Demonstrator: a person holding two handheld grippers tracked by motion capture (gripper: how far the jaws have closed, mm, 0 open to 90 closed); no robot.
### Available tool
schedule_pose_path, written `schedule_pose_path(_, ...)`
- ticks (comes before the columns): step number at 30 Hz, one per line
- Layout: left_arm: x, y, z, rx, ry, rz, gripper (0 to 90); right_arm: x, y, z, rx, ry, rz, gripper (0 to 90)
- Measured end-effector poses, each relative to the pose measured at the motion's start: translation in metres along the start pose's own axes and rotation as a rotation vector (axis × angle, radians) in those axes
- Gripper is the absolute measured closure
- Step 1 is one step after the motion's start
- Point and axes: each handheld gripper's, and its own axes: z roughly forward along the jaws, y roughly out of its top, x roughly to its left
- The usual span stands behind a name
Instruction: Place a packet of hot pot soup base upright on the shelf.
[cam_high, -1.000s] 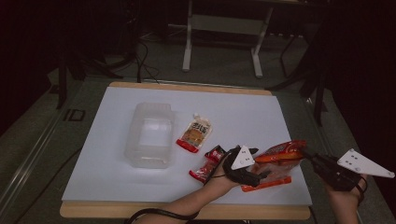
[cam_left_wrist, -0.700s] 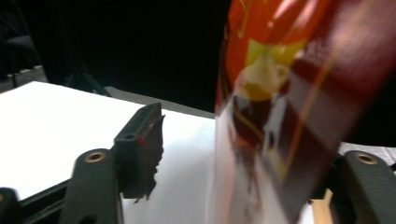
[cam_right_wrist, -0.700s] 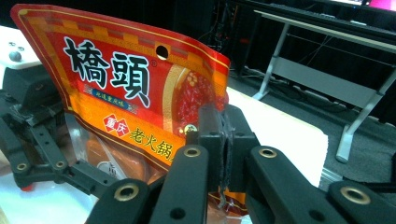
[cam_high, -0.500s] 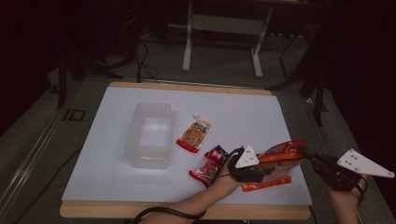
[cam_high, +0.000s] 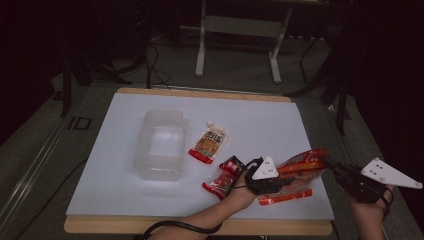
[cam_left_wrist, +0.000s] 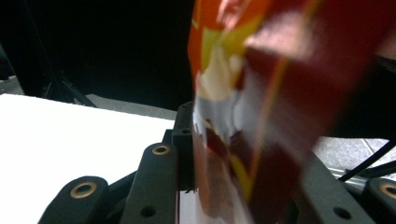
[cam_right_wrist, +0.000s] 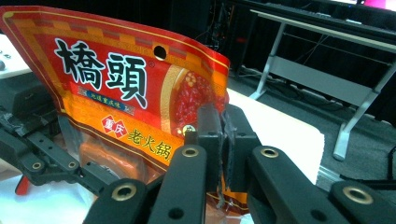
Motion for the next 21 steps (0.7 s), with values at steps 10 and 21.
schedule_pose_path(10,-0.001,0.018,-0.008,-0.052,0.004,0.007,71.3,-0.005,0.017,-0.008,-0.038,-0.009,0.006,83.0)
schedule_pose_path(21,0.010,0.036,-0.033,-0.108,0.012,-0.018,71.3,-0.003,0.030,-0.014,-0.106,0.004,0.049,60.3)
